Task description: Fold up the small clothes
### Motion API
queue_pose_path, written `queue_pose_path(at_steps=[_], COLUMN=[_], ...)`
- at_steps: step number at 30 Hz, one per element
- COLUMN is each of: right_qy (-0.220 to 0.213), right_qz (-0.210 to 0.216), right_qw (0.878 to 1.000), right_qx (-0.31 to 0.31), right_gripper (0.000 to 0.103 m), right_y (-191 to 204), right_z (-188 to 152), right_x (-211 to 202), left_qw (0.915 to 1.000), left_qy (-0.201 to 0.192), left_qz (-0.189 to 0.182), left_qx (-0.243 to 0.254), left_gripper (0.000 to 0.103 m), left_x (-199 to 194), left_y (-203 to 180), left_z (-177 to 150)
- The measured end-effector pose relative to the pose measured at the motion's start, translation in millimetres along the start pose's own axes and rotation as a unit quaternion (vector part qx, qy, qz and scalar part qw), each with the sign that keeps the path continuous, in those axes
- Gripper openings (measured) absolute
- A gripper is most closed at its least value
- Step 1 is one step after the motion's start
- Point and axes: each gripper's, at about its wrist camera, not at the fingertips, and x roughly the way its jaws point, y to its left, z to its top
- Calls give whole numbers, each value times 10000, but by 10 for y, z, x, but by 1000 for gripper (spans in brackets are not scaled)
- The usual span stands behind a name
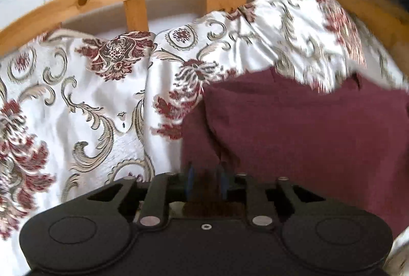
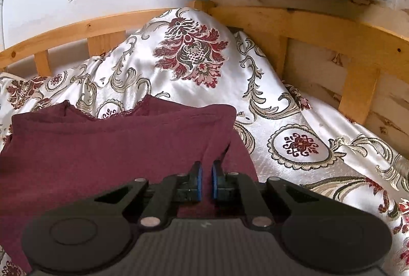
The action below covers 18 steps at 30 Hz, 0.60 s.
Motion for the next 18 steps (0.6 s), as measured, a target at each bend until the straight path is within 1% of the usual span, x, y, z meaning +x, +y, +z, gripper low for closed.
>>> queue_pose_path(at_steps=[1,4,7,9,10,11,12,13,16,18], right_qy=[-4,-20,-33,-44,-53,-62,-88,-143,-315,-308], right_qz=[0,-1,3,3,6,7,4,3,-87,-200], right_qw=[10000,10000,10000,10000,10000,10000,10000,9999,9995,9992], right_qx=[7,18,33,25,20,17,16,29,-50,-176], right_gripper=[11,11,11,11,11,11,11,11,10,10], right_y=[1,0,-7,-5,-6,-7,-4,-5,33,80], right_z=[1,-2,-6,-11,-13,-15,-17,-17,-7,4], right_x=[2,5,9,7,7,7,2,-12,-91,-98], left_qw=[9999,9990,9985,9989,9991,9992,9994,9995,9986,9977], left_qy=[-49,-238,-279,-213,-159,-124,-91,-140,-508,-649], left_qz=[-69,-137,-307,-286,-280,-270,-217,-164,11,142], left_qx=[-151,-347,-344,-291,-286,-283,-261,-246,-150,-90], left_gripper=[34,35,36,36,26,13,7,7,7,7], left_x=[18,102,249,369,431,476,508,506,425,401], left_y=[43,95,78,47,31,18,-8,-17,-77,-109], left_z=[39,171,316,397,432,460,492,507,548,578])
